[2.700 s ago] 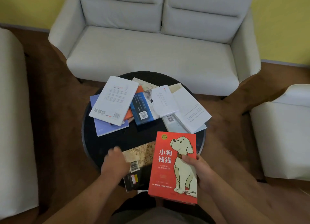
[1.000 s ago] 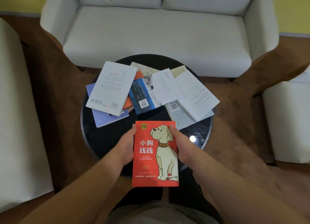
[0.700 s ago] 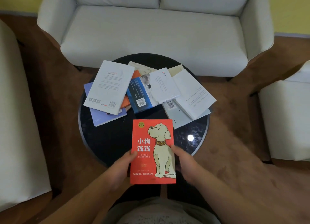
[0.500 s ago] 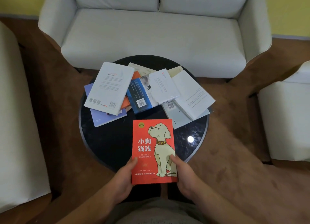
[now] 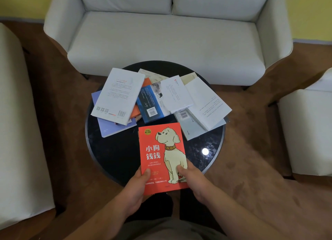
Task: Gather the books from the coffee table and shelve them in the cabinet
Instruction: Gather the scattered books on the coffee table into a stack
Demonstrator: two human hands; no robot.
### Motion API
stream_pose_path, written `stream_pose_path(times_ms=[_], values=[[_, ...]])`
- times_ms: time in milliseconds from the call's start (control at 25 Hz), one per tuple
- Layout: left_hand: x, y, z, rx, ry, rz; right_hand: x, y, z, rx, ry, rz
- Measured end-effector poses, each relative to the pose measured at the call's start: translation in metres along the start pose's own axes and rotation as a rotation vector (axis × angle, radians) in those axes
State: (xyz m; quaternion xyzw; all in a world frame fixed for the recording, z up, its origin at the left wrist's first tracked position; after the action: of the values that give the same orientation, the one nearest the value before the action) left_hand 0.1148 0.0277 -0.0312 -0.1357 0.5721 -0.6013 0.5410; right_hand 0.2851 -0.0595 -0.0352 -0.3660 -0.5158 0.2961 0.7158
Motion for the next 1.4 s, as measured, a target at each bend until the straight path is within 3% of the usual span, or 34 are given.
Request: stream_pose_path(times_ms=[200, 400, 520, 680, 760, 880, 960, 1080, 1160, 1240, 1400], values=[[-0.006, 0.006, -0.004, -0.016, 0.097, -0.023, 0.01, 0.005, -0.004, 0.026, -0.097, 0.023], [-0.001, 0.009, -0.004, -0.006, 0.025, -0.006, 0.006, 0.005, -0.002, 0.016, 0.031, 0.019], [-0.007, 0.006, -0.003, -0.021, 0.07, -0.041, 0.005, 0.01, -0.007, 0.057, -0.046, 0.016], [-0.05, 0.012, 0.005, -0.193, 0.118, -0.012, 0.022, 0.014, -0.011, -0.053, -0.129, 0.02], [-0.094, 0.023, 0.013, -0.305, 0.119, 0.101, 0.032, 0.012, -0.021, -0.065, -0.119, 0.049], [-0.154, 0.056, 0.02, -0.434, 0.394, 0.38, 0.062, 0.016, -0.057, -0.014, 0.016, 0.083], [-0.178, 0.084, 0.018, -0.521, 0.541, 0.351, 0.096, 0.025, -0.094, -0.107, 0.053, 0.053], [-0.194, 0.113, 0.012, -0.613, 0.563, 0.133, 0.141, 0.052, -0.161, -0.439, -0.319, -0.104], [-0.199, 0.122, 0.01, -0.682, 0.533, 0.084, 0.157, 0.072, -0.201, -0.601, -0.625, -0.107], [-0.205, 0.127, 0.008, -0.744, 0.488, 0.084, 0.158, 0.089, -0.226, -0.591, -0.823, 0.015], [-0.199, 0.134, 0.011, -0.769, 0.49, 0.021, 0.152, 0.105, -0.24, -0.463, -0.778, 0.09]])
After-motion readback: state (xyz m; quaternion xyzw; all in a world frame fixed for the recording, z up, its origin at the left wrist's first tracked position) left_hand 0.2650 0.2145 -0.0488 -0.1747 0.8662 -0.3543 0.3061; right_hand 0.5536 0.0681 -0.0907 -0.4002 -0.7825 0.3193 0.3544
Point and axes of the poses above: each hand's wrist, its own y-axis towards the middle knuckle, its own z-axis out of the palm, x = y × z, the point moved 1 cm from there along y, towards the middle knuckle, and after that the axes turned 13 degrees about x, right-handed, at the moved point
